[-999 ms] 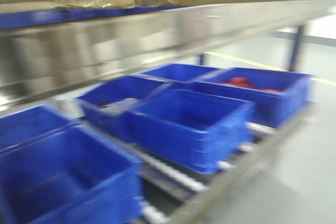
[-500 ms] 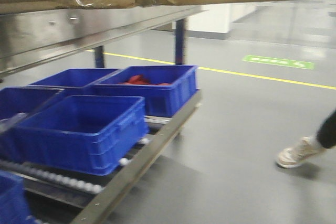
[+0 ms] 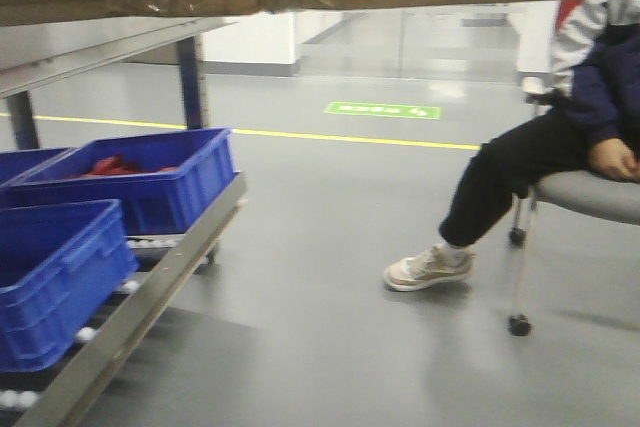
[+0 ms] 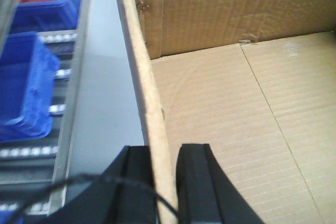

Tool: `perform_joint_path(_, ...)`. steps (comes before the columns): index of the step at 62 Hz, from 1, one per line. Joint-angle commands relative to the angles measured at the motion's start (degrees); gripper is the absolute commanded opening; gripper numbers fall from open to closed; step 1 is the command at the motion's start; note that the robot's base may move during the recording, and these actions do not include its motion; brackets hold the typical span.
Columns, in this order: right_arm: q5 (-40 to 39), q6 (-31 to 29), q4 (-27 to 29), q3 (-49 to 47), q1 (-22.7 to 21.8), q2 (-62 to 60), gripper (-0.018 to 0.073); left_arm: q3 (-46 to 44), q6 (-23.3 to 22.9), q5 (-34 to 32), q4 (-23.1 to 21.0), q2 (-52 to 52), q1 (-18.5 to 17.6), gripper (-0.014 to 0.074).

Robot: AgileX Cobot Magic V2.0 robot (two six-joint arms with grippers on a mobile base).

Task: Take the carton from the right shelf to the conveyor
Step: 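Hold the carton with both grippers while the base turns away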

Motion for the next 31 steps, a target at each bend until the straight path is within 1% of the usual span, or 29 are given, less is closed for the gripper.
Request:
perform_joint_path(1,-1.75,-1.45,0.72,-0.16,-0.03,-0.68,-0.007,-0.46,0.53,-2.97,-1.18,-0.82,-0.45,-0.0009)
perform_joint_path(31,-1.75,-1.45,0.72,-0.16,-0.03,-0.68,-0.007,-0.46,0.53,-2.97,-1.18,-0.82,-0.45,-0.0009)
